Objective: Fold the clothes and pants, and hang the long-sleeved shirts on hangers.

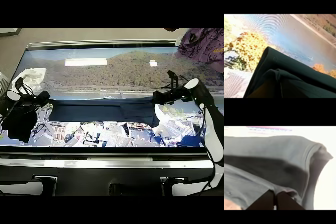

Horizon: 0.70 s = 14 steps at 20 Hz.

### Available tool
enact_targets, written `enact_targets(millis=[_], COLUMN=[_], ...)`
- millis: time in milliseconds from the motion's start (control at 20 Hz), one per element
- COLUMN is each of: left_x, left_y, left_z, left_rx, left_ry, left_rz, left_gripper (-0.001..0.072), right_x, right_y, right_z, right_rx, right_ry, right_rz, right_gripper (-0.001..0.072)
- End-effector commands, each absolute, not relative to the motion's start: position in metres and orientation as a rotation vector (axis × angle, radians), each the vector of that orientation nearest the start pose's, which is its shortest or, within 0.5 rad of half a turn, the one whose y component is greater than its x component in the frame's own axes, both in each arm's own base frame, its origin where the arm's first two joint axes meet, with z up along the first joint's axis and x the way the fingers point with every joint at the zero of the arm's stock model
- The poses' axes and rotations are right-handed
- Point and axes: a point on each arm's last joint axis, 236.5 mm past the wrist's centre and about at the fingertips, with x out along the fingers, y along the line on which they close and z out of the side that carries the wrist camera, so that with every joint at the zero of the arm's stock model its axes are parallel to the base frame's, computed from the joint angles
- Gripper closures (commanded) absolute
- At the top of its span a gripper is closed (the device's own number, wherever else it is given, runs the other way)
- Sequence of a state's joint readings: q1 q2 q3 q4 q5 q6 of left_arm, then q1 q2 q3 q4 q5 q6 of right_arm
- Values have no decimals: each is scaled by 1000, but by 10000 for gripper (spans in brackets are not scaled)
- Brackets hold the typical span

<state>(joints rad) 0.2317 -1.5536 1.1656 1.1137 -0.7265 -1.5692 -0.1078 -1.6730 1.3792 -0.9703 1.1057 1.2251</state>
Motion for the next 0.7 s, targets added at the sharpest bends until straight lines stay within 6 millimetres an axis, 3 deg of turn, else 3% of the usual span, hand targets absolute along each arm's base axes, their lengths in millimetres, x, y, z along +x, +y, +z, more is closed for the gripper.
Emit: enact_targets(millis=[0, 200, 350, 450, 500, 550, 600, 650], left_x=[482, 479, 479, 477, 478, 479, 482, 486], left_y=[33, 27, 26, 24, 23, 22, 23, 26], left_z=[-76, -90, -91, -89, -86, -79, -69, -57], left_rx=[-596, -598, -603, -606, -605, -602, -593, -579], left_ry=[1084, 1120, 1122, 1136, 1141, 1140, 1133, 1121], left_rz=[108, 104, 106, 97, 89, 81, 71, 63], left_gripper=[689, 682, 465, 256, 121, 34, 34, 34], right_x=[471, 468, 467, 466, 466, 467, 468, 469], right_y=[67, 64, 69, 77, 78, 78, 77, 72], right_z=[-71, -78, -76, -69, -63, -53, -37, -21], right_rx=[333, 322, 374, 420, 443, 461, 463, 454], right_ry=[1302, 1328, 1336, 1338, 1341, 1338, 1330, 1322], right_rz=[332, 309, 295, 314, 304, 295, 300, 312], right_gripper=[686, 684, 621, 586, 497, 370, 290, 285])
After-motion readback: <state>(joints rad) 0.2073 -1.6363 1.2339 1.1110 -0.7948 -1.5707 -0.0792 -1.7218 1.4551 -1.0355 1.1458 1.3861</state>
